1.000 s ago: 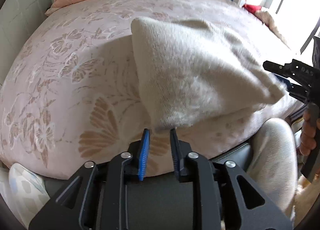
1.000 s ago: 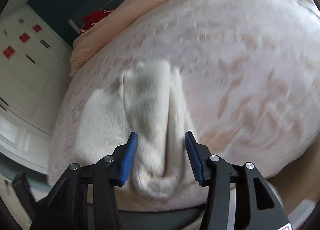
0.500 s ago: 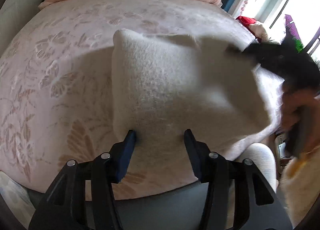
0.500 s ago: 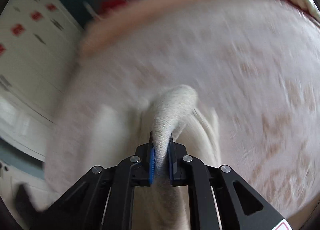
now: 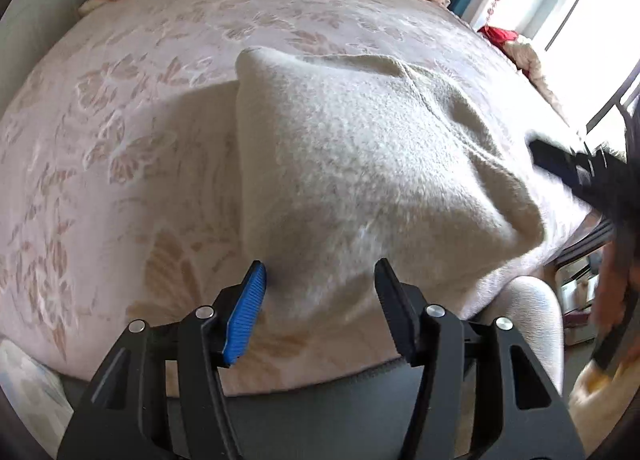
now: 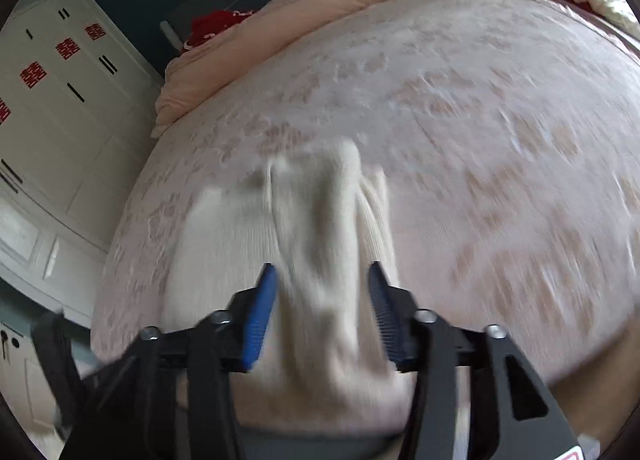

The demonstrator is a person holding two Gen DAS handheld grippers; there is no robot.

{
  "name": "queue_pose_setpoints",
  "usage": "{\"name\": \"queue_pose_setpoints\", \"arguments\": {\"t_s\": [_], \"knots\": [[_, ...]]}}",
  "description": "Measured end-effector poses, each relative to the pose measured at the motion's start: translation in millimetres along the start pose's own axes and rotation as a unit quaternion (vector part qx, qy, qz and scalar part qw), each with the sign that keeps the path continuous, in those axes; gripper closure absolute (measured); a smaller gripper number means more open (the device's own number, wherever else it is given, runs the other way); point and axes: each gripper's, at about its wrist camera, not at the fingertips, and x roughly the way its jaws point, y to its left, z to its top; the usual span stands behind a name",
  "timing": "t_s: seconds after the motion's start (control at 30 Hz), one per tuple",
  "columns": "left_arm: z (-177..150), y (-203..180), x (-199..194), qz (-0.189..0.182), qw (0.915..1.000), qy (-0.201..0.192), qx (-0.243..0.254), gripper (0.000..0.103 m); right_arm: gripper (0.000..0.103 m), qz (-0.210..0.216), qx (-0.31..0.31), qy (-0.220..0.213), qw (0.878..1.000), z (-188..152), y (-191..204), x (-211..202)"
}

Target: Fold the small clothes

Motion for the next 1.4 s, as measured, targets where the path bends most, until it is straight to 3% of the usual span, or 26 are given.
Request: {"name": "queue_pose_setpoints", "arguments": {"t_s": [0.1,0.2,0.23,0.27,0.3,0.33,0.4,0.47,0.53,0.57,0.6,0.63,0.77,0.87,0.93,1.0,1.1,1.17,1.2,1.23,1.3,1.4], "knots": [[-14.8,9.0,-7.2,0.002,1.0,-0.003,-0.002,0.034,0.051,0.003,0.032,0.021,0.999,-28.9,-11.4,-2.4],[-25.7,11.2,2.5,0.024,0.9996,0.008,0.01,0.034,0.049,-0.001,0.04,0.03,0.999,-43.9,-15.0,15.4],[-26.2,11.4,5.7,0.027,0.9995,0.007,0.014,0.035,0.071,0.002,0.038,0.032,0.999,-46.2,-14.1,20.8],[-25.7,9.9,9.8,0.034,0.9992,0.006,0.021,0.046,0.089,0.009,0.031,0.033,0.999,-45.9,-11.9,26.2],[-24.3,10.3,13.3,0.039,0.9988,0.012,0.026,0.065,0.09,0.01,0.028,0.036,0.999,-44.8,-8.4,27.7],[-22.3,12.5,15.9,0.044,0.9986,0.019,0.025,0.075,0.091,0.014,0.027,0.024,0.999,-39.9,-3.0,21.6],[-17.9,21.6,10.9,0.032,0.9993,0.02,-0.003,0.08,0.092,0.036,0.011,-0.019,0.999,-31.1,8.4,-6.0],[-16.3,25.4,6.5,0.038,0.9991,0.017,-0.008,0.08,0.092,0.028,-0.007,-0.043,0.999,-27.6,14.9,-27.1],[-16.9,25.8,12.2,0.055,0.9983,0.021,-0.001,0.079,0.092,0.007,-0.008,-0.014,1.0,-32.0,3.4,-11.4],[-18.1,26.8,16.4,0.06,0.9979,0.026,-0.001,0.079,0.092,-0.016,-0.009,0.013,1.0,-39.0,-5.1,6.7],[-19.1,27.2,20.8,0.066,0.9973,0.032,-0.003,0.079,0.091,-0.046,-0.012,0.071,0.996,-52.8,-18.8,40.0],[-20.5,27.9,25.3,0.074,0.9964,0.04,-0.006,0.079,0.09,-0.049,-0.005,0.081,0.995,-59.7,-24.2,48.9],[-23.4,25.0,8.0,0.08,0.9963,0.028,0.015,0.072,0.077,-0.046,0.012,0.027,0.999,-49.2,-6.4,7.6],[-26.6,19.6,-14.6,0.078,0.9962,0.002,0.036,0.066,0.077,-0.07,-0.031,-0.02,0.997,-35.2,23.8,-22.1],[-28.7,17.2,-26.7,0.083,0.9955,-0.012,0.043,0.06,0.078,-0.04,-0.063,-0.036,0.997,-24.6,50.5,-32.0],[-29.3,15.5,-37.0,0.092,0.9946,-0.022,0.044,0.054,0.083,0.015,-0.09,-0.02,0.996,-14.4,82.2,-21.7],[-28.0,16.9,-48.8,0.105,0.9933,-0.028,0.04,0.046,0.083,0.033,-0.125,0.006,0.992,-12.0,117.7,14.7],[-26.7,22.0,-57.3,0.115,0.992,-0.037,0.037,0.041,0.084,0.036,-0.128,0.069,0.989,-18.3,128.1,68.5],[-26.0,25.9,-61.0,0.119,0.9914,-0.04,0.035,0.038,0.083,0.039,-0.128,0.13,0.982,-33.1,130.5,109.1],[-26.5,30.0,-64.5,0.124,0.9908,-0.044,0.032,0.038,0.083,0.033,-0.135,0.147,0.979,-44.7,134.6,129.4],[-28.3,39.7,-66.3,0.126,0.9908,-0.043,0.023,0.038,0.083,0.039,-0.16,0.131,0.978,-50.8,148.7,129.6],[-31.8,53.6,-68.5,0.123,0.9917,-0.04,0.0,0.037,0.086,0.029,-0.165,0.125,0.978,-31.1,158.2,109.6]]}}
